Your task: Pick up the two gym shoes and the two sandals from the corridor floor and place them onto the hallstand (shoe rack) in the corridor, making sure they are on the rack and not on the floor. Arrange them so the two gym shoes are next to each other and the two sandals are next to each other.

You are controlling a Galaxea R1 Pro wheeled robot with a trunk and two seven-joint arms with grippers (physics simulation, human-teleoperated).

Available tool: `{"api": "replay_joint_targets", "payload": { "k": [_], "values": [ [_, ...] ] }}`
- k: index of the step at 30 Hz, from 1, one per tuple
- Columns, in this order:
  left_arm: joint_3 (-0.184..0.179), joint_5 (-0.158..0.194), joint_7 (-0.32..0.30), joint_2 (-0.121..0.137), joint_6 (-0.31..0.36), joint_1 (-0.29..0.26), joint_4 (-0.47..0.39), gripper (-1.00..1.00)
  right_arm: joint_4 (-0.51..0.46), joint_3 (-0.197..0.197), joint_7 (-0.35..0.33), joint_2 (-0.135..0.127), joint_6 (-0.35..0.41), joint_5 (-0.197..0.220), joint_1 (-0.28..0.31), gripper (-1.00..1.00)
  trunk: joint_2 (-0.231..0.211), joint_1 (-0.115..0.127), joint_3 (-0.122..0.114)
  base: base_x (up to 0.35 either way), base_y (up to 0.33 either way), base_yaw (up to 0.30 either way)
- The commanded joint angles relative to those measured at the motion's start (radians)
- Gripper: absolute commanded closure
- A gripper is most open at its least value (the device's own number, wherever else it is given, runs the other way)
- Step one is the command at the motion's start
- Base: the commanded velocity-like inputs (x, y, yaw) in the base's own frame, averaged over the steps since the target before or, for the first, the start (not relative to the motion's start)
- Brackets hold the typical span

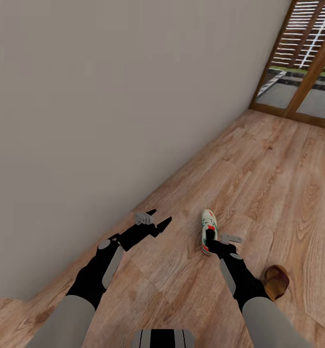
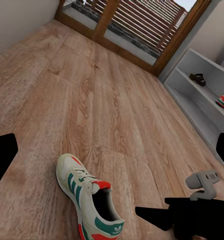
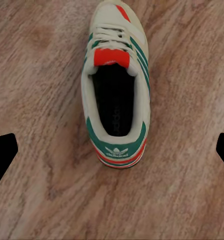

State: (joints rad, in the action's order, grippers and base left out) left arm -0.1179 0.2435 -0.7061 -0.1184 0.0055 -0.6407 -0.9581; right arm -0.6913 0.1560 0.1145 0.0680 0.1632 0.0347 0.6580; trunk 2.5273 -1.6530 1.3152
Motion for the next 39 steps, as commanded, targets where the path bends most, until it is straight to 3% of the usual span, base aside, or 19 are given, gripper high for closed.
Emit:
{"api": "replay_joint_targets", "payload": {
  "k": [1,18,30,39],
  "values": [
    [-0.001,0.007,-0.002,0.000,0.001,-0.001,0.001,-1.00,-0.003,0.003,0.002,0.000,0.005,0.004,0.000,-1.00,0.000,0.000,0.001,0.131,0.143,0.000],
    [-0.003,0.005,-0.001,0.000,0.001,-0.001,0.002,-1.00,-0.008,0.004,0.002,-0.003,0.005,0.004,0.000,-1.00,0.000,0.000,0.001,0.176,0.020,0.000],
    [-0.003,0.005,-0.001,0.000,0.001,-0.001,0.001,-1.00,-0.010,0.006,0.002,-0.005,0.005,0.004,0.000,-1.00,0.000,0.000,0.004,0.022,0.000,0.000],
    [-0.003,0.005,-0.001,0.000,0.001,-0.001,0.002,-1.00,-0.010,0.007,0.002,-0.005,0.005,0.004,0.000,-1.00,0.002,-0.004,0.049,0.000,0.000,0.000]
  ]
}}
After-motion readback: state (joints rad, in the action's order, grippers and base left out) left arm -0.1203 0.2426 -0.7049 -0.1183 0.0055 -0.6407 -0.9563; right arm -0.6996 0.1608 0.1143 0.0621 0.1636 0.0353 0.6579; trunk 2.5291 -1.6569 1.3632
